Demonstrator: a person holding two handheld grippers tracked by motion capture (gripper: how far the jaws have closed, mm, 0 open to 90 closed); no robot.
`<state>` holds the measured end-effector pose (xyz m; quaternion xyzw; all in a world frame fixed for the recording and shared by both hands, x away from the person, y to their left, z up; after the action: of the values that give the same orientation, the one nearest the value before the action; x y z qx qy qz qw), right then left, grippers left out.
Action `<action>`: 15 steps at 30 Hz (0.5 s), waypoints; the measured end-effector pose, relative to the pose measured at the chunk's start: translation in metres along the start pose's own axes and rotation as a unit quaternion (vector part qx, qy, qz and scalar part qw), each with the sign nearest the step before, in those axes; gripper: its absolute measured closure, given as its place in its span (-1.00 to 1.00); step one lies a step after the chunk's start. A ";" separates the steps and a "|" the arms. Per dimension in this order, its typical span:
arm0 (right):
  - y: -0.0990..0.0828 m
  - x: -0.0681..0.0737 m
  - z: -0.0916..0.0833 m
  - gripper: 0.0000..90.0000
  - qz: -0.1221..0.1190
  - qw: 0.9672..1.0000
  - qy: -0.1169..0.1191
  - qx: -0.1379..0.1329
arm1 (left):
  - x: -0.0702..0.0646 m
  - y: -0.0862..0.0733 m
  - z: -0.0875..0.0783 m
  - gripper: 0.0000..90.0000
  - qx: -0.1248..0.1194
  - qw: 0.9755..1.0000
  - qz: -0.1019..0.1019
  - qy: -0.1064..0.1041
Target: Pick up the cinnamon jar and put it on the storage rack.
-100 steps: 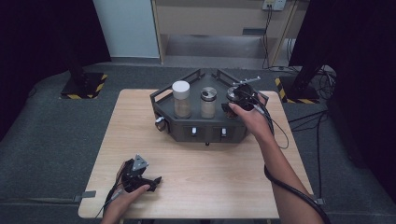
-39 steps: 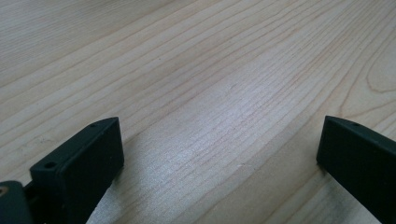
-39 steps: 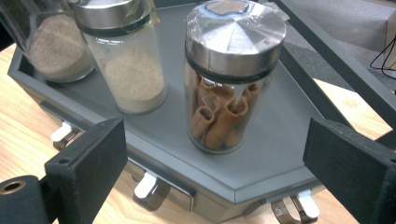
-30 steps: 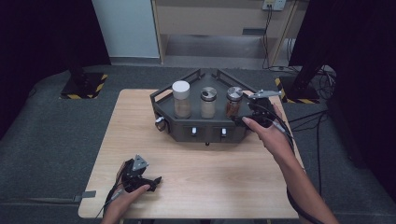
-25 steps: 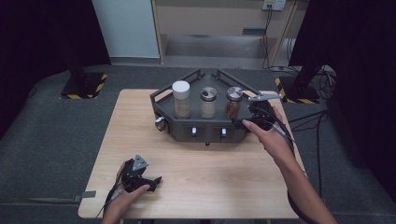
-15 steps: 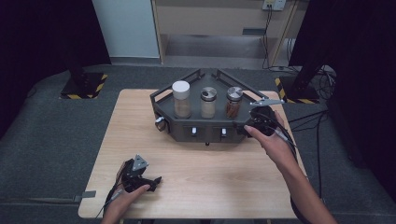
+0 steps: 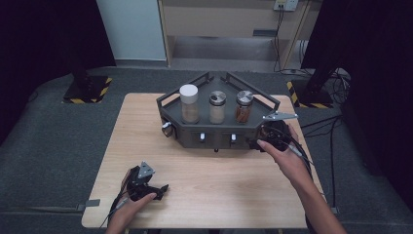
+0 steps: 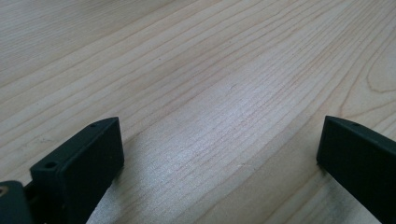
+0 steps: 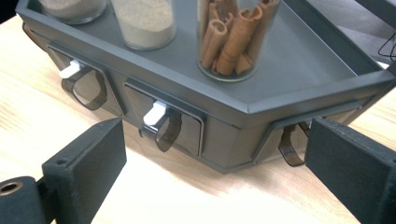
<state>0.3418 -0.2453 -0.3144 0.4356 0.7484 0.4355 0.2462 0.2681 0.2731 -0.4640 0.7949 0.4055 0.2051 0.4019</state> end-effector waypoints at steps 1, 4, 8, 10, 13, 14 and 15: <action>-0.002 0.000 0.000 -0.89 0.000 1.000 -0.001 0.000 | 0.000 0.000 0.000 -1.00 0.000 1.000 0.000 0.000; -0.007 0.000 -0.001 -0.90 0.003 1.000 -0.001 0.001 | 0.000 0.000 0.000 -1.00 0.000 1.000 0.000 0.000; -0.015 0.003 -0.001 -0.90 0.000 1.000 -0.001 0.006 | 0.000 0.000 0.000 -1.00 0.000 1.000 0.000 0.000; -0.018 0.003 -0.001 -0.90 0.001 1.000 0.000 0.007 | 0.000 0.000 0.000 -1.00 0.000 1.000 0.000 0.000; -0.023 0.005 -0.001 -0.90 -0.002 1.000 0.001 0.009 | 0.000 0.000 0.000 -1.00 0.000 1.000 0.000 0.000; -0.024 0.006 -0.001 -0.90 -0.002 1.000 0.003 0.011 | 0.000 0.000 0.000 -1.00 0.000 1.000 0.000 0.000; -0.026 0.006 -0.001 -0.90 -0.001 1.000 0.004 0.012 | 0.000 0.000 0.000 -1.00 0.000 1.000 0.000 0.000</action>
<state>0.3267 -0.2470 -0.3362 0.4363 0.7546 0.4280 0.2388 0.2681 0.2731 -0.4640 0.7949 0.4055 0.2053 0.4019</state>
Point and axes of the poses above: each handheld gripper's, and its own axes: z roughly forward along the jaws, y roughly out of its top, x roughly to its left, the point moved 3 cm from there along z, roughly forward along the jaws, and after that the axes turned 9 degrees about -x, right-handed, at the moved point
